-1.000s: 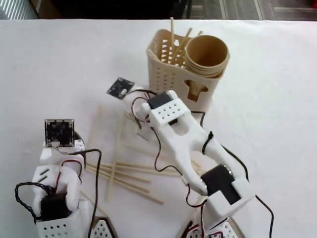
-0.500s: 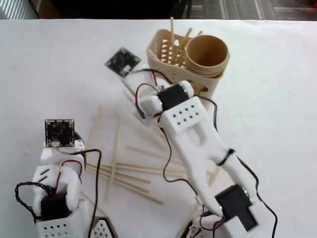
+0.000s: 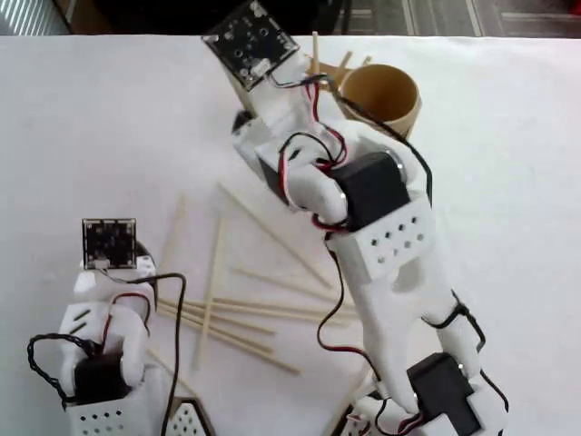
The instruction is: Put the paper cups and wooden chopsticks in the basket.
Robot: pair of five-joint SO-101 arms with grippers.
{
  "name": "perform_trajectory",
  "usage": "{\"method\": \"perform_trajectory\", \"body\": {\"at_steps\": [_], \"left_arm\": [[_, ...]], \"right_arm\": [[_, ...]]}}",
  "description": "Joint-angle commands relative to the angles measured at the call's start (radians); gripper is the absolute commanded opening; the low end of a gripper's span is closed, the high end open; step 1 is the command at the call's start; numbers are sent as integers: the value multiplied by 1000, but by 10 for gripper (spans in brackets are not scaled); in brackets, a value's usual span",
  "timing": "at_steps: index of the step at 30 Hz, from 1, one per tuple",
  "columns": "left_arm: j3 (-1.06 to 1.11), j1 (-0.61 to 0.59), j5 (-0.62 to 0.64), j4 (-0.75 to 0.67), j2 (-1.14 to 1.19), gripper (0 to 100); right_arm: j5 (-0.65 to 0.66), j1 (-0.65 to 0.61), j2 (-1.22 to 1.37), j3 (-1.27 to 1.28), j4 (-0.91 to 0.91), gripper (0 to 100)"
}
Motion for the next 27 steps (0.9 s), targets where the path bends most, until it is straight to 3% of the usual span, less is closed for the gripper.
{"method": "perform_trajectory", "body": {"at_steps": [1,14,23,27], "left_arm": [[-5,-5,-5,-21,-12,24],[-5,-5,-5,-21,-12,24],[-3,-5,-5,-21,-12,24],[-3,-5,-5,-21,-12,24]], "right_arm": [[-37,50,-35,-123,-105,17],[-64,220,84,-147,-426,17],[-64,265,278,-147,-414,26],[-64,254,272,-184,-305,131]]}}
